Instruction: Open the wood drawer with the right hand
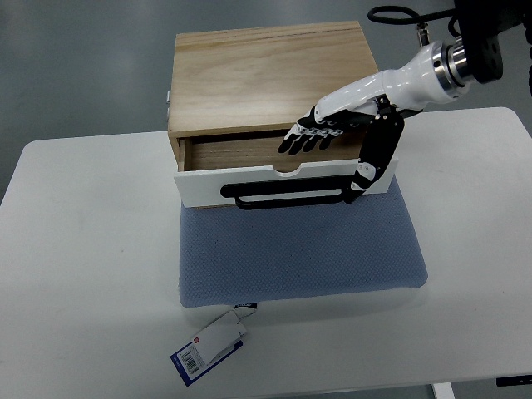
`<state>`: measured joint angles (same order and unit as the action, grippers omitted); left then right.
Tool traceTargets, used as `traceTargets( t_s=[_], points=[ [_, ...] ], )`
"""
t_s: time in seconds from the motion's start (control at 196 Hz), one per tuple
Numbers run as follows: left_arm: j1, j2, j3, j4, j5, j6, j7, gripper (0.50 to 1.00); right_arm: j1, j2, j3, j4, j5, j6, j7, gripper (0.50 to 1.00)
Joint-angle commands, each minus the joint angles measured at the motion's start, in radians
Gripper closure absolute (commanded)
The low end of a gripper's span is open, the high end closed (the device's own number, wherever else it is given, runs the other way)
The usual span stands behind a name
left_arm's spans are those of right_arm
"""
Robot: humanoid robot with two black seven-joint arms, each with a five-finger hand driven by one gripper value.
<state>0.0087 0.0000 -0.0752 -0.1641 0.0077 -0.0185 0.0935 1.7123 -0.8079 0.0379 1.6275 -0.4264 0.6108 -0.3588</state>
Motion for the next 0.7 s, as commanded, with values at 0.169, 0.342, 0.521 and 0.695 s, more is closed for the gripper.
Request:
traceTargets(
  t_s=[0.169,0.342,0.521,0.695],
  points=[
    [0.0,0.0,0.0,0.0,0.0,0.0,0.0,0.5,-0.025,-0.044,0.109,-0.166,0.182,0.0,0.017,0.574],
    [-0.001,0.0,0.0,0.0,0.0,0.0,0.0,0.5,-0.195,-0.054,0.258,-0.27,0.221,-0.025,0.101,0.574],
    [0.0,0.0,0.0,0.0,0.0,0.0,0.0,0.5,-0.359,-0.045,0.416,-0.356,0.221,-0.266,0.161,0.576],
    [0.0,0.0,0.0,0.0,0.0,0.0,0.0,0.5,-0.481,-0.024,0.548,-0.397,0.222,-0.461,0.202,0.574]
  ],
)
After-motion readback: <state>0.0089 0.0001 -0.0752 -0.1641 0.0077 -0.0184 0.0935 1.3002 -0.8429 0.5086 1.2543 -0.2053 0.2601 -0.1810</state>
